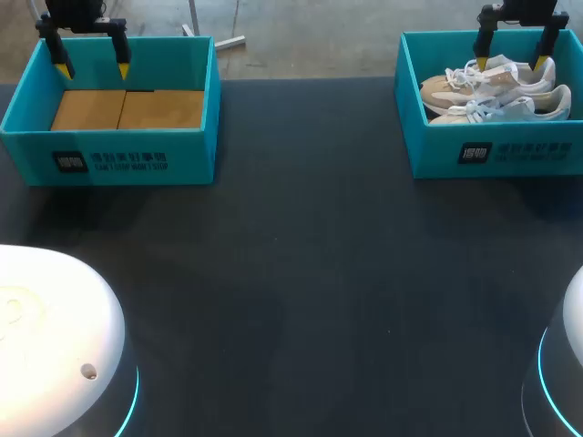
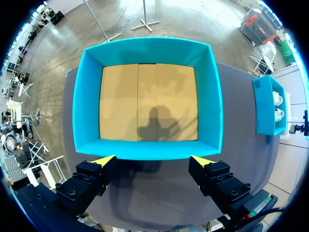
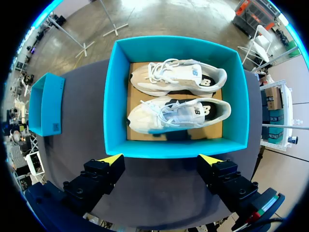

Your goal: Take the shoe out of the shoebox, open the shoe tongue, remove and reinsert the insole, then place the shoe into the shoebox

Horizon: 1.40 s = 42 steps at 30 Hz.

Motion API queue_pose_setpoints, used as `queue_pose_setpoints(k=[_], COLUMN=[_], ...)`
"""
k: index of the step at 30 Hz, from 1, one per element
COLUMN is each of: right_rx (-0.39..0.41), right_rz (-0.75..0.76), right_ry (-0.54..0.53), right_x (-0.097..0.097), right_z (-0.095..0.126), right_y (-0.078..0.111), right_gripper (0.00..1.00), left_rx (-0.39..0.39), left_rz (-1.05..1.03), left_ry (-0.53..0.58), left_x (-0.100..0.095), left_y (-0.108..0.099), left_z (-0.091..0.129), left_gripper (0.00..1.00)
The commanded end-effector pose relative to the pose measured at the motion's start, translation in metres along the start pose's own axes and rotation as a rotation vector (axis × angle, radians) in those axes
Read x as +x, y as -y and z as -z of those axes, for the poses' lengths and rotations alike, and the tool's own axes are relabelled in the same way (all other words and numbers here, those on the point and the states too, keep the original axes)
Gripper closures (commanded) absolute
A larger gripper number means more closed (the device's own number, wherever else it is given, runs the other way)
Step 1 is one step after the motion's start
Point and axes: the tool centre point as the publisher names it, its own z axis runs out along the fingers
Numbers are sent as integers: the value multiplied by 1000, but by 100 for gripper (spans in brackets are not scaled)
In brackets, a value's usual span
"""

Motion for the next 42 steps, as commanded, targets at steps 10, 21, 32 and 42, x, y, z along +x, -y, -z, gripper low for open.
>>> queue_pose_setpoints(k=[10, 21, 32, 42], right_rx=[0, -35, -88, -116], right_rz=[0, -43, -157, -214], right_ry=[0, 32, 74, 95], right_x=[0, -24, -78, -122], right_z=[0, 1, -8, -25], right_y=[0, -30, -68, -60], right_gripper=[0, 0, 0, 0], left_rx=[0, 0, 0, 0], left_rz=[0, 0, 0, 0], left_ry=[0, 0, 0, 0], left_x=[0, 0, 0, 0], left_y=[0, 0, 0, 0], left_z=[0, 0, 0, 0], left_gripper=[0, 0, 0, 0])
